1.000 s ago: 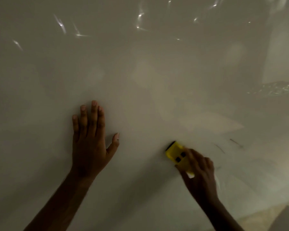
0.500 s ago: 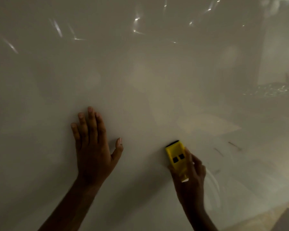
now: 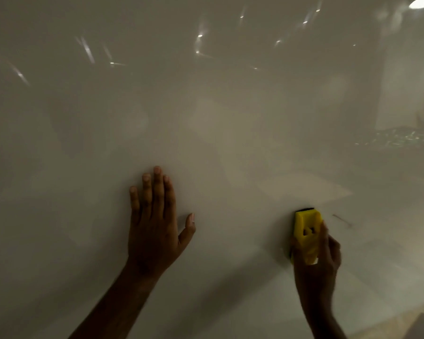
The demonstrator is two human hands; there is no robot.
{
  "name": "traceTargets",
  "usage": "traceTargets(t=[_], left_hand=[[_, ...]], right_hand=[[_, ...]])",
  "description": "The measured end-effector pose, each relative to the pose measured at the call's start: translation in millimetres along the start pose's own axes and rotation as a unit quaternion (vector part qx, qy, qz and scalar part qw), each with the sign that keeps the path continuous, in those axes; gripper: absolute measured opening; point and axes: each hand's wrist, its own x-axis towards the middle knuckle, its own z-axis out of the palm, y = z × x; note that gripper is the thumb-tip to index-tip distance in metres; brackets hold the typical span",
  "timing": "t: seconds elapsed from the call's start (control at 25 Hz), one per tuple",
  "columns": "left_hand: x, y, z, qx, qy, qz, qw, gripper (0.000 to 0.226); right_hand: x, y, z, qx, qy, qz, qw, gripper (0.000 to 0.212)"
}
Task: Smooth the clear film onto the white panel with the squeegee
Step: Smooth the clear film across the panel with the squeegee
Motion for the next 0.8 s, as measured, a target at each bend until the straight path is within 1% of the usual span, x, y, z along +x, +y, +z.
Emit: traceTargets(t=[0.16, 0.24, 0.28, 0.32, 0.36, 0.44, 0.48, 0.52, 0.56, 0.6, 0.64, 0.68, 0.76, 0.8], left_hand=[[12, 33, 6, -0.024, 0.0, 0.02, 1.0, 0.091], [15, 42, 7, -0.026, -0.001, 0.013, 1.0, 0.091], [16, 44, 7, -0.027, 0.0, 0.013, 1.0, 0.09], [16, 44, 7, -0.028, 0.0, 0.013, 1.0, 0.089], [15, 43, 7, -0.028, 0.0, 0.013, 1.0, 0.089], [14, 43, 6, -0.025, -0.002, 0.012, 1.0, 0.089], [14, 43, 6, -0.025, -0.003, 0.013, 1.0, 0.09], [15, 45, 6, -0.024, -0.004, 0.015, 1.0, 0.09], [15, 45, 6, -0.023, -0.007, 0.016, 1.0, 0.09], [15, 45, 7, -0.022, -0.007, 0.015, 1.0, 0.091], [15, 47, 7, -0.022, -0.007, 0.014, 1.0, 0.091], [16, 48, 7, -0.022, -0.007, 0.012, 1.0, 0.091], [16, 49, 7, -0.022, -0.006, 0.011, 1.0, 0.09], [16, 49, 7, -0.021, -0.006, 0.012, 1.0, 0.09]], right_hand=[[-25, -14, 3, -0.023, -0.078, -0.099, 0.992, 0.075], [-17, -7, -6, -0.036, -0.098, -0.116, 0.988, 0.077], [-11, 2, -9, -0.038, -0.09, -0.116, 0.988, 0.075], [-5, 15, -12, -0.036, -0.073, -0.104, 0.991, 0.073], [4, 28, -17, -0.026, -0.053, -0.081, 0.995, 0.076], [30, 53, -33, 0.005, -0.015, 0.001, 1.0, 0.091], [41, 62, -40, 0.018, -0.005, 0.054, 0.998, 0.092], [48, 67, -46, 0.022, -0.001, 0.094, 0.995, 0.089], [51, 70, -47, 0.016, 0.006, 0.12, 0.993, 0.086], [48, 68, -44, 0.006, 0.013, 0.125, 0.992, 0.085], [42, 61, -39, 0.005, 0.017, 0.111, 0.994, 0.086], [32, 49, -31, 0.009, 0.014, 0.078, 0.997, 0.086], [6, 26, -15, 0.007, -0.021, 0.01, 1.0, 0.084], [-5, 18, -10, 0.007, -0.046, -0.005, 0.999, 0.083]])
